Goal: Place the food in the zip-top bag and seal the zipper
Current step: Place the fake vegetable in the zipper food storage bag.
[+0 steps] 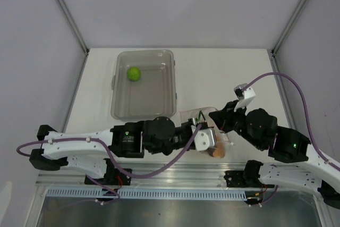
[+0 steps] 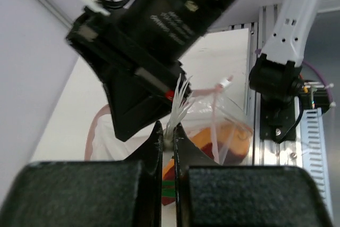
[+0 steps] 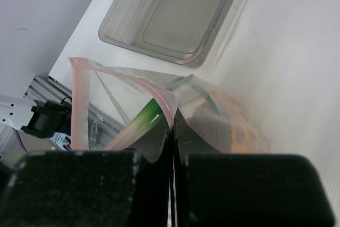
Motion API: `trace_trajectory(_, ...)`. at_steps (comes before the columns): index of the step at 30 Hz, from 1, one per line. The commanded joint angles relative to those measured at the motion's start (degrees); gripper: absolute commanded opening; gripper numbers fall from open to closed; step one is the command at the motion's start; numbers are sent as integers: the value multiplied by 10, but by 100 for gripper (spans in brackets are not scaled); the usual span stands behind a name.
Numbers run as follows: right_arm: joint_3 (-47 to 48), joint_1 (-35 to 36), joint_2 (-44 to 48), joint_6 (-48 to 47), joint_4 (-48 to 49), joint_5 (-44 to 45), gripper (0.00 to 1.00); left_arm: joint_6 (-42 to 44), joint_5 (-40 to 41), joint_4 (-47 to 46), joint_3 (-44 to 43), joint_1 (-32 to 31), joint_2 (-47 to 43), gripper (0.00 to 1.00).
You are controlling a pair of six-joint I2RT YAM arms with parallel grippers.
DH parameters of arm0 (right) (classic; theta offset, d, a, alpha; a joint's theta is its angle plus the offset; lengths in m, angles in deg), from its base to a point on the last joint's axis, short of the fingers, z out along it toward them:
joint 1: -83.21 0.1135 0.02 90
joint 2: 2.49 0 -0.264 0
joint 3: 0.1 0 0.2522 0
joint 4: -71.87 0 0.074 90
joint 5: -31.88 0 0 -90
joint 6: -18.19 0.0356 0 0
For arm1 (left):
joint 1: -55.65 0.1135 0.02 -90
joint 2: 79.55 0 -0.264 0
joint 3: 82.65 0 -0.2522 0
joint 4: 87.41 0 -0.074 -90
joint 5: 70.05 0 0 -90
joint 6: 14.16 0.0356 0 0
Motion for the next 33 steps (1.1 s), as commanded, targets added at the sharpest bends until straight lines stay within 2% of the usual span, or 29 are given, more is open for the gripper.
trace_trajectory(1, 26, 0, 0, 14, 28, 0, 0, -97, -45, 68, -54, 34, 17, 1)
trace_trajectory(8, 26, 0, 0, 42, 38, -11, 0, -186, -68, 92, -35, 87, 66, 1)
trace_trajectory(12, 29, 0, -5, 57, 42, -7, 0, -189, -66, 74, 18, 95, 84, 0)
trace_trajectory(16, 41, 0, -17, 60, 40, -8, 0, -197, -62, 111, 14, 111, 125, 1)
trace_trajectory(23, 45, -1, -14, 65, 41, 2, 0, -196, -54, 108, 34, 137, 120, 2)
trace_trajectory(24, 45, -1, -15, 64, 39, 2, 0, -194, -49, 104, 37, 137, 114, 5)
trace_trajectory(26, 43, -1, -15, 65, 36, 3, 0, -192, -43, 93, 42, 137, 97, 30)
trace_trajectory(28, 42, -1, -13, 65, 34, 3, 0, -194, -29, 90, 43, 137, 83, 48)
trace_trajectory(33, 35, 0, -12, 66, 33, 6, 0, -197, -7, 87, 40, 136, 30, 61)
